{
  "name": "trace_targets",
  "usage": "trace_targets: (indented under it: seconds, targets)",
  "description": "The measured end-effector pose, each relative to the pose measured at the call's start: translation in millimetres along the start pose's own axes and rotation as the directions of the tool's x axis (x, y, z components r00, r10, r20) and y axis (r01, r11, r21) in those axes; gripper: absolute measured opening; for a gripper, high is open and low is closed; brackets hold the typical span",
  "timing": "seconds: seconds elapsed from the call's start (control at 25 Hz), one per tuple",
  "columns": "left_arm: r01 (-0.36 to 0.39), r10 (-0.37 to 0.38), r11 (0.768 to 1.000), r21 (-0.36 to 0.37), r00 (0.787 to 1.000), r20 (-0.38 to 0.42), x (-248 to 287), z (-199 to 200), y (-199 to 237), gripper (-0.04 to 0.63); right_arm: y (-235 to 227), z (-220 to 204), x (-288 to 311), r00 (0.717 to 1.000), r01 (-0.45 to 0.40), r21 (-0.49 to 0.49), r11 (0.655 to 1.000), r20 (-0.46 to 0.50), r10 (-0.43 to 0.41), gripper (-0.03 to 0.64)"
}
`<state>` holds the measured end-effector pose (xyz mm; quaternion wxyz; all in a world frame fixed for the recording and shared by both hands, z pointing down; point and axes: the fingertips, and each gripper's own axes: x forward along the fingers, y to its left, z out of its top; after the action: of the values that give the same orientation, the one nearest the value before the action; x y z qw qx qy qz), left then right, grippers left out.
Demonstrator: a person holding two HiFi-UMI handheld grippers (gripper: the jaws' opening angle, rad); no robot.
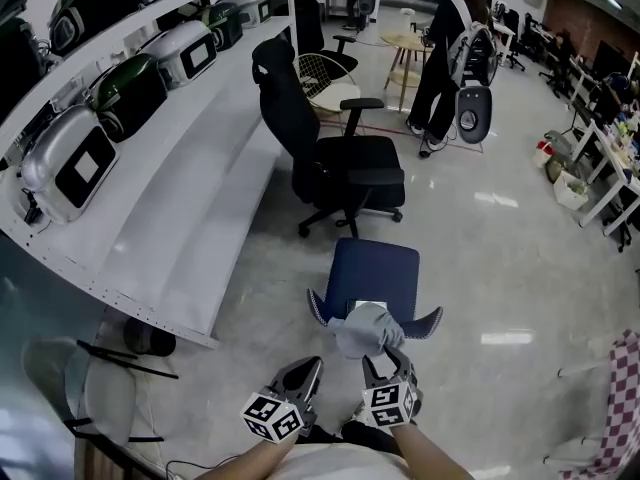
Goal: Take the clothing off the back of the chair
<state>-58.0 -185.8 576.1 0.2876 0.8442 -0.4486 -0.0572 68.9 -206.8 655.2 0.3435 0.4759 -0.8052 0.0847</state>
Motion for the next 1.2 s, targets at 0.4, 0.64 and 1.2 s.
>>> trace_targets:
  seconds: [0.4, 0.64, 1.2]
  targets:
    - [-0.022, 0.022, 1.000, 0.000, 1.000, -0.007, 5.2, 4.5, 12.6, 0.008, -1.8, -11.3, 25.0, 0.998, -0.007, -0.008, 1.000, -0.062, 0.007, 0.236]
    - [-0.031, 0.031, 0.999, -0.008, 0.999, -0.012, 7.8, 5.9, 18.9, 0.008, -2.4, -28.6, 34.5, 0.993, 0.001, -0.002, 1.000, -0.117, -0.001, 0.236]
    - [-0.071, 0.071, 0.997, -0.018, 0.997, -0.014, 0.1, 8.6, 35.3, 0.008, -10.0, -29.1, 58.3, 0.987, 0.050, 0.040, 0.998, -0.156, -0.043, 0.229]
